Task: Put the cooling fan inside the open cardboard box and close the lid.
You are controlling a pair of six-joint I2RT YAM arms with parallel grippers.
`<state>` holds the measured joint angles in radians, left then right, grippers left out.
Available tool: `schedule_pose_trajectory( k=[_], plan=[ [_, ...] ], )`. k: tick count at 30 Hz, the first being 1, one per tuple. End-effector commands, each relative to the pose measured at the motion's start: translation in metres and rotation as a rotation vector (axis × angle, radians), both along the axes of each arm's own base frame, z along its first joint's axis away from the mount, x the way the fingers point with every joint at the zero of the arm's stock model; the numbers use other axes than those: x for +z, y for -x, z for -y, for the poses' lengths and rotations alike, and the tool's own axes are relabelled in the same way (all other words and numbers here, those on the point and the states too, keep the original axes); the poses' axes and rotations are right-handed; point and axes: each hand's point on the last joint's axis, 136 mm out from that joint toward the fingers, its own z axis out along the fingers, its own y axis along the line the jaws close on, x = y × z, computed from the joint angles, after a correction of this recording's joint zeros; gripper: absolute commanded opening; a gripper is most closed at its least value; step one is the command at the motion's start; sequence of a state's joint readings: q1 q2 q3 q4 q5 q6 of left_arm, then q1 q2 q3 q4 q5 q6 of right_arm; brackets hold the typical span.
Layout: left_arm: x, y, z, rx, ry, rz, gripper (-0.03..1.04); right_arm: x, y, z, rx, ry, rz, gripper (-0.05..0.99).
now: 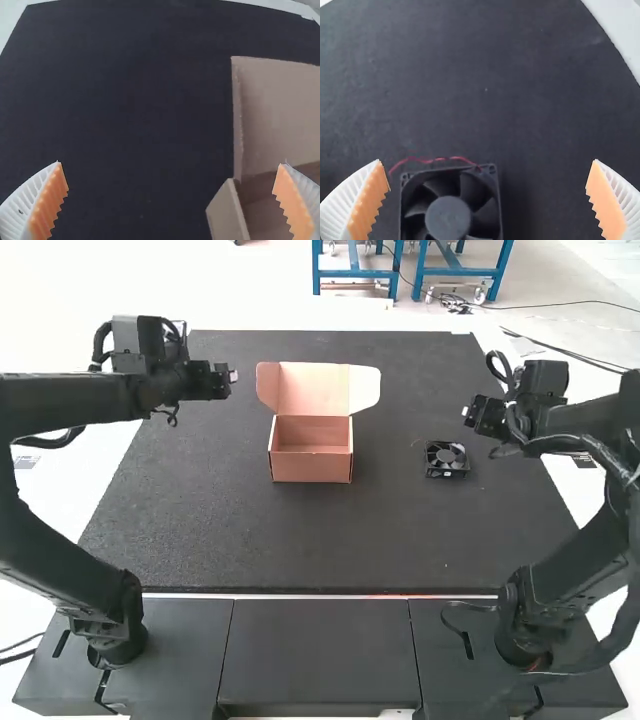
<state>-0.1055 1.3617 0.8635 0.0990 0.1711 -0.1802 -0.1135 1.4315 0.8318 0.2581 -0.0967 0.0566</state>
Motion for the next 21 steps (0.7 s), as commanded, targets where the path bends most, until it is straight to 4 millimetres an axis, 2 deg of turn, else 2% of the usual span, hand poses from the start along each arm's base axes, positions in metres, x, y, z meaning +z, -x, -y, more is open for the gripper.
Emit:
schedule_pose_trajectory(
  k=[1,4,7,10,14,21],
  plan=[
    [0.032,-0.009,0.021,-0.105,0.028,0.075,0.97,-0.026,-0.006,-0.003,0.071,0.030,-0.090,0.92],
    [0.037,-0.018,0.023,-0.105,0.002,0.103,0.97,-0.053,-0.006,0.001,0.089,0.059,-0.180,0.92],
    [0.022,-0.020,0.036,-0.161,-0.064,0.046,0.97,-0.070,-0.006,0.006,0.094,0.093,-0.225,0.92],
    [0.016,-0.017,0.051,-0.201,-0.085,0.013,0.97,-0.081,-0.005,0.007,0.102,0.106,-0.253,0.92],
    [0.020,-0.015,0.058,-0.218,-0.085,0.010,0.95,-0.090,-0.004,0.011,0.097,0.127,-0.270,0.91],
    [0.033,-0.014,0.058,-0.217,-0.084,0.015,0.96,-0.087,-0.024,0.022,0.094,0.150,-0.258,0.92]
  ],
)
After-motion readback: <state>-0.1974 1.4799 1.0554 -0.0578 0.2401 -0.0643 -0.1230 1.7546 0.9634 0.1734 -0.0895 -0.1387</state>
